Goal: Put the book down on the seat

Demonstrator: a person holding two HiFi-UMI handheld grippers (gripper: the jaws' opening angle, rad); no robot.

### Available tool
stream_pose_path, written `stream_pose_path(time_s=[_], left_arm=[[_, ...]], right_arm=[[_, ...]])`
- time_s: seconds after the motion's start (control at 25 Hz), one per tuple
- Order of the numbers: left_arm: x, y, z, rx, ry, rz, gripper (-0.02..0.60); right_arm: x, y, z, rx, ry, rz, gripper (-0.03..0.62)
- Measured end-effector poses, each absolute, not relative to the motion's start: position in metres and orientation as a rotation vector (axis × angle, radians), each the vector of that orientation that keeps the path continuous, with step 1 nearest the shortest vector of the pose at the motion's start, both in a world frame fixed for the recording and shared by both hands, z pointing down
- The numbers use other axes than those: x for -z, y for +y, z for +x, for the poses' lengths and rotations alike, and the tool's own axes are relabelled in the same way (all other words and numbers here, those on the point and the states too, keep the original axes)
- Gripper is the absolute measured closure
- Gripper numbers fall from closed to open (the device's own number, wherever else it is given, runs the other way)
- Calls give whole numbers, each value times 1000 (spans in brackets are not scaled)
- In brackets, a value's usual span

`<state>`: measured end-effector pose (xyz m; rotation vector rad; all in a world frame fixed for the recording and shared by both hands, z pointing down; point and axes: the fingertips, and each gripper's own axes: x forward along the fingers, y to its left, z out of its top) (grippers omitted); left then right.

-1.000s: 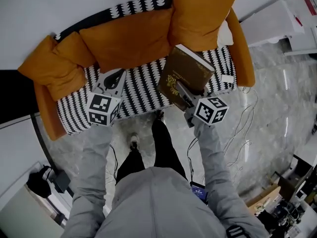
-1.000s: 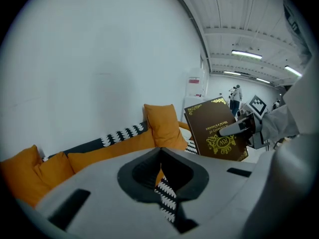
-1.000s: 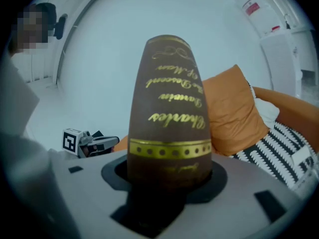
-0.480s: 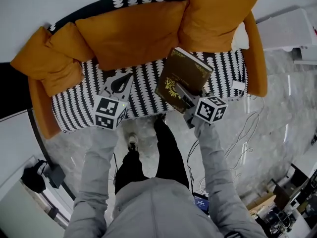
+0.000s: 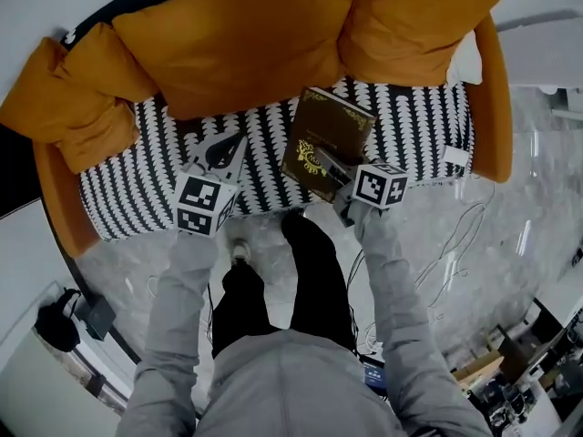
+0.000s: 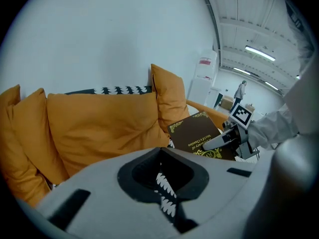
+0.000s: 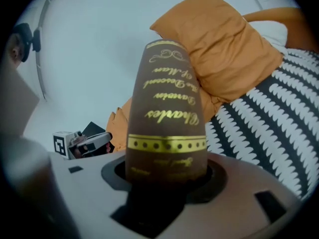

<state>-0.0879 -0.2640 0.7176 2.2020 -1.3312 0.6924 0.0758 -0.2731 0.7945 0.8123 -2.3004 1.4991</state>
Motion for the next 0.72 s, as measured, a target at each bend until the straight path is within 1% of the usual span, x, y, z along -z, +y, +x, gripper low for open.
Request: stream_pose_path(time_s=[0.36, 0.72], left_arm=[[-746, -260, -82, -714, -1318, 2184, 557], [-753, -253, -86, -713, -1338, 2164, 557]], right_arm=[[-854, -259, 76, -1579, -2169, 734, 347], [-886, -256, 84, -1656, -2087, 725, 347]])
